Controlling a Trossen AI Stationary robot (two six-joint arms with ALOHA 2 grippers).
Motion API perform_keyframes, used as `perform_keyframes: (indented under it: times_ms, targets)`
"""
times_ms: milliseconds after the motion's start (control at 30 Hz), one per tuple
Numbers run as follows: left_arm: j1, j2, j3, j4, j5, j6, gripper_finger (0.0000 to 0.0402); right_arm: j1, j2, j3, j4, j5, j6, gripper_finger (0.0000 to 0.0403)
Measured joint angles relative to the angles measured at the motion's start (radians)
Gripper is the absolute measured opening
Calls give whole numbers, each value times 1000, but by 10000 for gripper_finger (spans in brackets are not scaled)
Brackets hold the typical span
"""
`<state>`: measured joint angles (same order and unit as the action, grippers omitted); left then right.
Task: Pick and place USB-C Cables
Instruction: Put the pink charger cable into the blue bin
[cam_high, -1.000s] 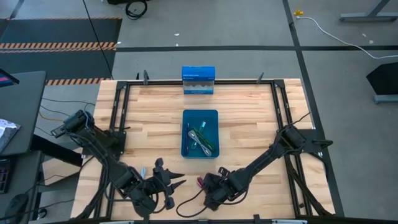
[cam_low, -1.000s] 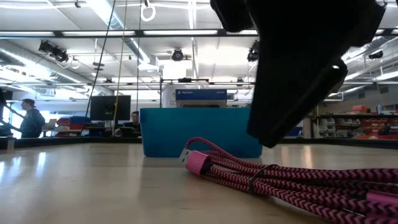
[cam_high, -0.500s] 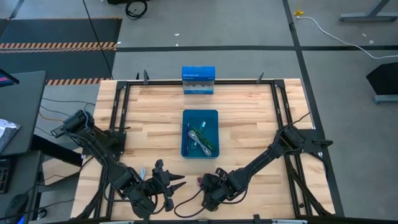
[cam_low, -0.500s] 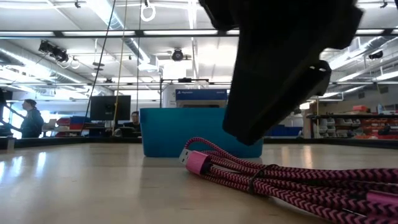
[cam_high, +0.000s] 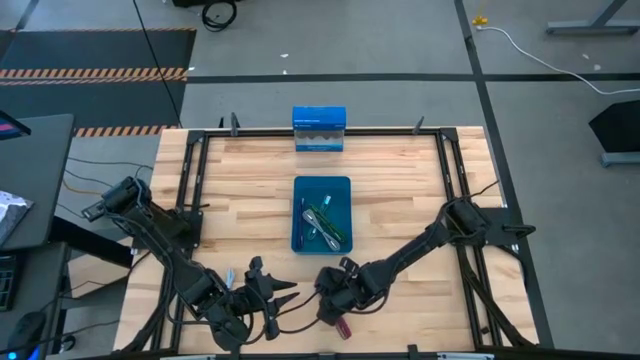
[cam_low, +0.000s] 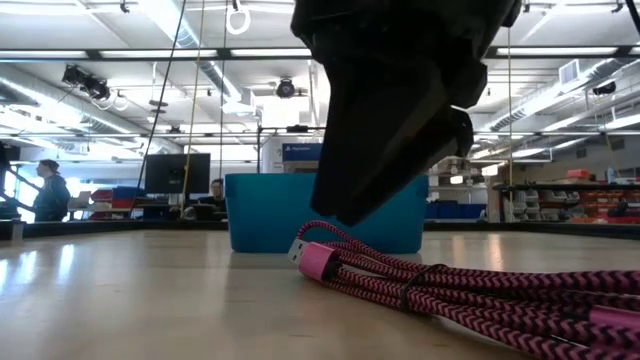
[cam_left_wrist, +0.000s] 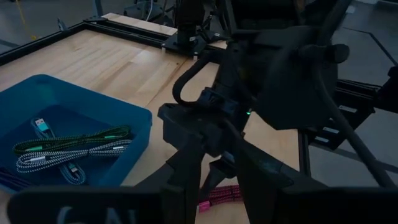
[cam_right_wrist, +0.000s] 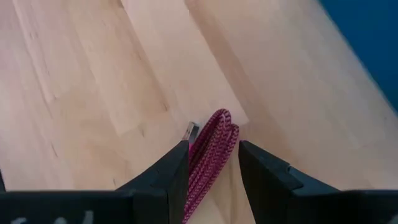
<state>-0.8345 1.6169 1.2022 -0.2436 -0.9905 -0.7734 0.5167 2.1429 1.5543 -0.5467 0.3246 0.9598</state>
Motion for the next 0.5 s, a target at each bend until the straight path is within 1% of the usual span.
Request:
perform_keyframes:
  times_ms: [300,500]
  targets:
    - [0,0,0,0,0,1,103,-14,0,0,0,0,-26,142]
    - [0,0,0,0,0,1,103,-20,0,0,10,20,-40,111]
